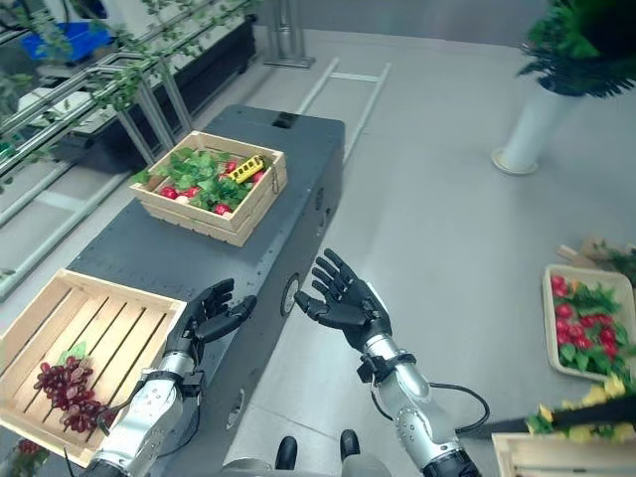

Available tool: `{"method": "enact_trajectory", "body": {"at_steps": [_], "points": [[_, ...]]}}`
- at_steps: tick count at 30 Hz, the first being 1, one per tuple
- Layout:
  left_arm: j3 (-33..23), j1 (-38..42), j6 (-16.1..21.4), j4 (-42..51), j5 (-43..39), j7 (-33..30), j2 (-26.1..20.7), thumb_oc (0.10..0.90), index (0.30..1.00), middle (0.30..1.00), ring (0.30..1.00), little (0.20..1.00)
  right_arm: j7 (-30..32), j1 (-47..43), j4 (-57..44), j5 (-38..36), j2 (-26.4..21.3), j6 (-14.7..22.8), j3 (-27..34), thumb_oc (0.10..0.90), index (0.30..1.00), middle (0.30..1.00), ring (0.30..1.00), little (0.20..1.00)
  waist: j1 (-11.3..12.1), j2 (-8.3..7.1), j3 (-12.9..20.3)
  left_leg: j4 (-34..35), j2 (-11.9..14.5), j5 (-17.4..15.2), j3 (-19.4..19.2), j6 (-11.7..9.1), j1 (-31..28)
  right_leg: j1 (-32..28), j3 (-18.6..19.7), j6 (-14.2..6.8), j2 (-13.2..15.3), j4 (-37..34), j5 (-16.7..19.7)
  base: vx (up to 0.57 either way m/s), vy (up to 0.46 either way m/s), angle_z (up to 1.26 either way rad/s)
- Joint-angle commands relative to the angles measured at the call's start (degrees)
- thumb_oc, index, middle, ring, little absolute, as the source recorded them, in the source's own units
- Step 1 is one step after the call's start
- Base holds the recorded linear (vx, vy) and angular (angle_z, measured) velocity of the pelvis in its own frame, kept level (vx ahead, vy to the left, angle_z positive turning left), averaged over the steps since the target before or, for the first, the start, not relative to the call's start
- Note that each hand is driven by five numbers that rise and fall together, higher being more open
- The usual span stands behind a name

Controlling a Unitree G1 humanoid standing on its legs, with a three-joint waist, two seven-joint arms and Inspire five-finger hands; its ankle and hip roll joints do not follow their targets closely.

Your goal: Pick up the fruits from the basket on one side to the basket on the other side

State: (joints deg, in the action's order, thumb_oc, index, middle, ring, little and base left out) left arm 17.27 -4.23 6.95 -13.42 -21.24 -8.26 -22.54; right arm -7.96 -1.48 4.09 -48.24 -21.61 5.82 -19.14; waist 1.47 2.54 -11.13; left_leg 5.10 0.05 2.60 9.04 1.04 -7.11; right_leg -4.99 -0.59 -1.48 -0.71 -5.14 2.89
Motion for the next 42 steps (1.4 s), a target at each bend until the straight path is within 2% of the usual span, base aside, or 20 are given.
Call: {"method": "enact_trajectory", "body": {"at_steps": [1, 7, 10, 11, 12, 13, 14, 15, 17, 18, 22, 23, 24, 25, 29, 34, 35, 37, 40, 42], "points": [[0.9, 6.1, 0.4, 2.8, 5.5, 3.9, -2.6, 0.8, 0.9, 0.9, 0.9, 0.9, -3.6, -4.5, -4.7, -3.6, 2.3, 1.0, -0.9, 0.8, 0.9, 0.9, 0.9, 0.9, 1.3, -3.09, 3.8, -1.7, -2.4, -4.9, -0.1, 1.1, 0.5, -1.8, -2.2, -0.7, 3.1, 0.3, -2.1, 0.07, -0.087, 0.21], [-0.6, 4.4, 0.1, 5.7, 2.6, 4.1, -4.0, 0.8, 0.9, 0.9, 0.9, 0.9, -2.9, -3.8, -2.7, -2.2, 2.0, 0.5, -0.9, 0.8, 0.9, 0.9, 0.9, 0.9, 3.1, -3.31, 3.6, -5.2, -1.4, -5.3, 0.0, -0.1, 2.3, -2.6, -4.9, 0.5, 3.6, 0.6, -3.3, 0.05, -0.098, 0.1], [-1.3, 3.3, 2.0, 6.8, 0.3, 3.3, -3.3, 0.8, 0.9, 0.9, 0.9, 0.9, -0.3, -3.3, -1.8, -0.2, 2.5, 1.9, -0.7, 0.8, 0.9, 0.9, 0.9, 0.9, 4.0, -3.28, 3.4, -2.3, -0.6, -2.4, 0.8, -0.8, 2.7, -2.4, -6.0, 1.1, 3.1, 0.1, -3.4, 0.02, -0.086, 0.26], [-1.5, 3.3, 2.4, 7.1, -0.3, 3.3, -3.1, 0.8, 0.9, 0.9, 0.9, 0.9, 0.4, -3.2, -1.6, 0.9, 2.6, 2.4, -0.6, 0.8, 0.9, 0.9, 0.9, 0.9, 4.0, -3.22, 3.4, -1.3, -0.1, -1.5, -0.2, -1.2, 3.0, -2.3, -6.4, 1.2, 3.0, 0.1, -3.6, -0.03, -0.031, 0.49], [-1.1, 4.3, 3.6, 6.6, -0.9, 4.8, -2.8, 0.8, 0.9, 0.9, 0.9, 0.9, 1.5, -2.7, -1.1, 2.0, 2.6, 4.0, 0.3, 0.8, 0.9, 0.9, 0.9, 0.9, 3.1, -3.29, 3.6, -0.5, 1.8, -0.6, -6.1, -2.2, 3.8, -2.2, -8.6, 1.3, 3.2, 0.1, -4.2, -0.04, -0.004, 0.45], [-0.7, 4.9, 4.0, 6.2, -1.1, 5.3, -2.6, 0.8, 0.9, 0.9, 0.9, 0.9, 1.8, -2.4, -0.8, 2.1, 2.6, 4.3, 0.8, 0.8, 0.9, 0.9, 0.9, 0.9, 2.5, -3.38, 3.6, -0.7, 2.6, -0.5, -8.7, -2.6, 4.3, -2.3, -9.7, 1.4, 3.4, 0.1, -4.4, -0.08, 0.008, 0.94], [1.5, 8.2, 5.4, 4.2, -0.6, 8.9, -1.4, 0.8, 0.9, 0.9, 0.9, 0.9, 5.2, -1.0, -0.4, 2.5, 2.4, 6.9, 3.4, 0.8, 0.9, 0.9, 0.9, 0.9, -0.5, -4.42, 3.1, -5.4, 6.1, -0.1, -21.2, -3.9, 5.7, -3.0, -15.2, 1.6, 4.8, 0.1, -4.1, -0.05, 0.024, 1.63], [2.9, 9.7, 6.2, 3.7, -0.3, 9.3, -0.8, 0.8, 0.9, 0.9, 0.9, 0.9, 6.5, -0.8, -0.4, 3.2, 2.2, 7.8, 4.3, 0.8, 0.9, 0.9, 0.9, 0.9, -1.7, -4.76, 2.6, -7.3, 7.7, -0.6, -24.2, -4.5, 5.1, -3.6, -17.2, 1.4, 5.3, 0.1, -3.9, -0.09, 0.082, 2.68], [4.5, 11.2, 8.3, 3.0, 0.3, 7.9, -0.1, 0.8, 0.9, 0.9, 0.9, 0.9, 6.2, -0.7, -0.6, 3.1, 1.5, 8.3, 5.6, 0.8, 0.9, 0.9, 0.9, 0.9, -3.1, -4.84, 1.9, -8.7, 9.5, -0.8, -26.0, -4.5, 3.9, -2.8, -18.9, 1.4, 6.4, 2.0, -4.1, -0.08, 0.164, 2.11], [4.6, 11.4, 9.1, 3.3, 0.7, 6.6, -0.3, 0.8, 0.9, 0.9, 0.9, 0.9, 4.9, -0.2, -0.9, 2.8, 1.1, 8.5, 6.7, 0.8, 0.9, 0.9, 0.9, 0.9, -3.7, -4.13, 1.8, -6.5, 10.1, 0.0, -25.3, -4.8, 1.8, -2.0, -19.0, 1.2, 6.8, 3.4, -4.5, -0.05, 0.225, 0.7], [3.9, 12.0, 9.8, 2.5, 2.9, 6.6, -0.9, 0.8, 0.9, 0.9, 0.9, 0.9, 3.0, 1.3, -1.2, 1.9, 1.0, 10.0, 8.8, 0.8, 0.9, 0.9, 0.9, 0.9, -5.4, -2.73, 2.2, -0.1, 11.2, 0.2, -29.1, -5.6, -2.1, -2.3, -20.8, 0.0, 7.9, 3.6, -4.6, -0.01, 0.231, 0.45], [4.6, 12.6, 9.0, 2.0, 7.2, 5.2, -1.7, 0.8, 0.9, 0.9, 0.9, 0.9, 4.2, 2.0, -0.8, 0.7, 1.3, 9.7, 9.7, 0.8, 0.9, 0.9, 0.9, 0.9, -5.7, -2.42, 2.8, -0.1, 10.8, -0.7, -28.8, -5.7, -1.7, -3.0, -21.4, -1.3, 8.6, 2.6, -3.7, 0.03, 0.245, 0.95], [4.8, 12.6, 8.6, 2.0, 8.7, 4.4, -2.0, 0.8, 0.9, 0.9, 0.9, 0.9, 5.0, 2.2, -0.7, 0.3, 1.3, 9.4, 9.9, 0.8, 0.9, 0.9, 0.9, 0.9, -5.6, -2.38, 2.9, -0.1, 10.5, -0.9, -28.0, -5.7, -1.5, -3.2, -21.4, -1.6, 8.8, 2.4, -3.5, 0.07, 0.349, 1.05], [4.7, 11.7, 5.8, 3.6, 12.2, 3.1, -3.4, 0.8, 0.9, 0.9, 0.9, 0.9, 5.8, 2.7, -0.2, 2.5, 2.3, 10.0, 10.2, 0.8, 0.9, 0.9, 0.9, 0.9, -5.1, -2.12, 3.0, -0.1, 9.5, -1.7, -27.0, -5.2, -1.7, -3.7, -21.4, -2.6, 9.4, 1.8, -2.9, 0.06, 0.238, 0.77], [2.7, 9.6, 4.3, 4.4, 13.2, -1.5, -5.4, 0.8, 0.9, 0.9, 0.9, 0.9, 7.0, 3.6, -0.8, 7.1, 3.6, 11.2, 9.4, 0.8, 0.9, 0.9, 0.9, 0.9, -3.8, -1.86, 2.9, -0.1, 7.9, -2.6, -25.2, -4.2, -1.6, -4.1, -22.0, -4.3, 10.8, 1.4, -1.7, 0.04, 0.215, 0.14], [-1.6, 6.9, 6.7, 1.4, 11.4, -2.7, -4.4, 0.8, 0.9, 0.9, 0.9, 0.9, 7.9, 4.1, 1.6, 9.4, 5.9, 13.7, 8.7, 0.8, 0.9, 0.9, 0.9, 0.9, -1.5, -2.42, 3.2, -0.1, 6.3, -3.7, -23.0, -3.0, -1.3, -4.7, -23.6, -5.2, 12.4, 0.9, -0.2, 0.04, 0.136, 0.18], [-2.9, 5.1, 9.2, 2.3, 9.7, -0.4, -4.3, 0.8, 0.9, 0.9, 0.9, 0.9, 7.6, 4.3, 2.9, 8.4, 6.6, 14.4, 8.7, 0.8, 0.9, 0.9, 0.9, 0.9, -0.4, -2.66, 3.2, -0.1, 5.7, -4.1, -22.5, -2.5, -1.2, -4.9, -24.4, -5.4, 13.1, 0.6, 0.6, 0.04, 0.128, 0.1], [-3.8, 3.6, 11.0, 3.5, 8.7, 0.1, -4.1, 0.8, 0.9, 0.9, 0.9, 0.9, 7.1, 4.1, 4.1, 7.2, 7.2, 15.3, 9.0, 0.8, 0.9, 0.9, 0.9, 0.9, 0.4, -2.7, 3.0, -0.1, 5.3, -4.4, -22.0, -2.2, -1.1, -5.1, -25.1, -5.7, 13.8, 0.2, 1.4, 0.05, 0.153, 0.13], [-5.2, 2.8, 12.9, 3.9, 9.6, -2.4, -4.2, 0.8, 0.9, 0.9, 0.9, 0.9, 8.7, 4.0, 4.6, 7.2, 7.9, 16.6, 9.5, 0.8, 0.9, 0.9, 0.9, 0.9, 1.0, -2.73, 2.7, -0.1, 4.8, -4.7, -21.6, -1.8, -1.2, -5.3, -25.5, -6.0, 14.4, 0.1, 1.9, 0.06, 0.159, 0.22], [-8.3, 2.9, 13.5, 4.6, 12.3, -7.8, -4.3, 0.8, 0.9, 0.9, 0.9, 0.9, 12.4, 3.4, 5.0, 8.2, 8.8, 17.5, 10.2, 0.8, 0.9, 0.9, 0.9, 0.9, 1.8, -2.62, 2.5, -0.1, 4.0, -5.2, -21.1, -1.3, -1.1, -5.2, -25.9, -6.2, 15.2, 0.5, 2.3, 0.07, 0.214, 0.15]]}}
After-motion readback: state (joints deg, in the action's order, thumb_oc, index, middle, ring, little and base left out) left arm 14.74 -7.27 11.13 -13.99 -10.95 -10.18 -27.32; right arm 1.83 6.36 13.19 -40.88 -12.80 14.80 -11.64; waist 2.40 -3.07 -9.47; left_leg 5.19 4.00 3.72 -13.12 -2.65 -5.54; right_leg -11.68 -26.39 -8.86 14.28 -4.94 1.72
